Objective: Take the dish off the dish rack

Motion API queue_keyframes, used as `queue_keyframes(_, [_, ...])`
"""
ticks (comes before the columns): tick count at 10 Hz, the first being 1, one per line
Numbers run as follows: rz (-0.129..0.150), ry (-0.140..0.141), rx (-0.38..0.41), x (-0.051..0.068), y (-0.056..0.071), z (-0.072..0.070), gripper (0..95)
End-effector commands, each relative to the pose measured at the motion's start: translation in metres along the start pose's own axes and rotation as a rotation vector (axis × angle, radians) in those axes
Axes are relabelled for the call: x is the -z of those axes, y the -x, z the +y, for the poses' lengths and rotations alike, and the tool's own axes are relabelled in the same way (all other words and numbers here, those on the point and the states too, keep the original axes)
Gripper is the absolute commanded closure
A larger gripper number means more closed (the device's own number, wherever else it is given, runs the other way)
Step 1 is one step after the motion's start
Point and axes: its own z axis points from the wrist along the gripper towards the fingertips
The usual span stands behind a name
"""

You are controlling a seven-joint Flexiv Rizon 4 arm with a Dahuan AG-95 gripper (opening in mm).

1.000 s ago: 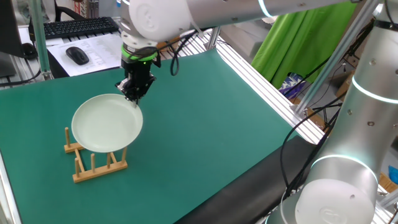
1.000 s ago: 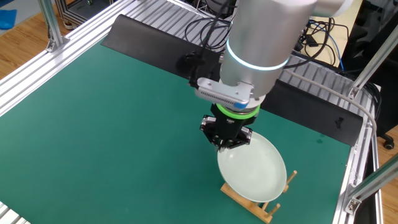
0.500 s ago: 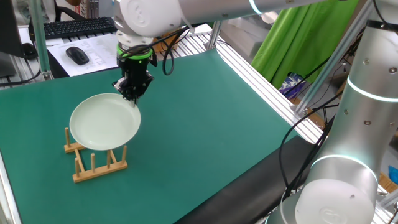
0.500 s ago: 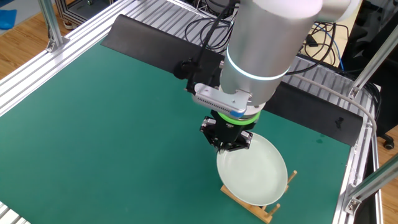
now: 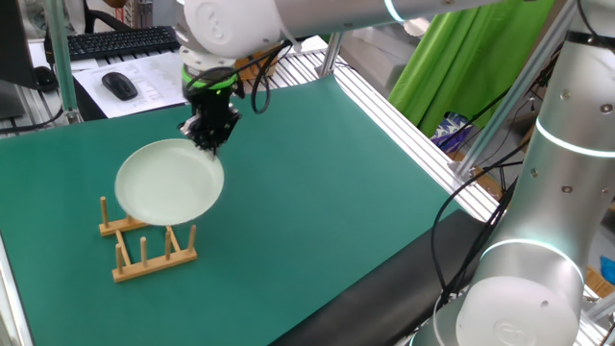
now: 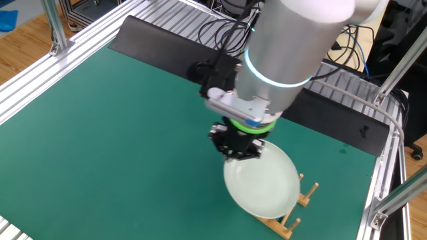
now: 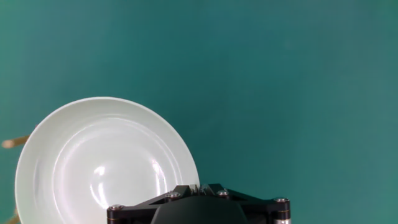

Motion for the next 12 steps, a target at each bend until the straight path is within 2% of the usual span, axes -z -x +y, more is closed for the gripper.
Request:
queue_keyframes(1, [-0.002, 0.022, 0.028, 0.004, 0.007, -0.03, 95.0])
queue_keyframes(5, [0.019, 0.029, 0.028, 0.02, 0.024, -0.069, 95.0])
queue_keyframes(6, [0.017, 0.029, 0.028, 0.022, 0.024, -0.076, 95.0])
queue_keyframes(8, [-0.001, 0.024, 0.028, 0.023, 0.021, -0.085, 95.0])
queue_keyframes(10, [-0.035, 0.009, 0.028, 0.024, 0.02, -0.097, 95.0])
queue_keyframes(12, [-0.037, 0.008, 0.028, 0.026, 0.02, -0.113, 95.0])
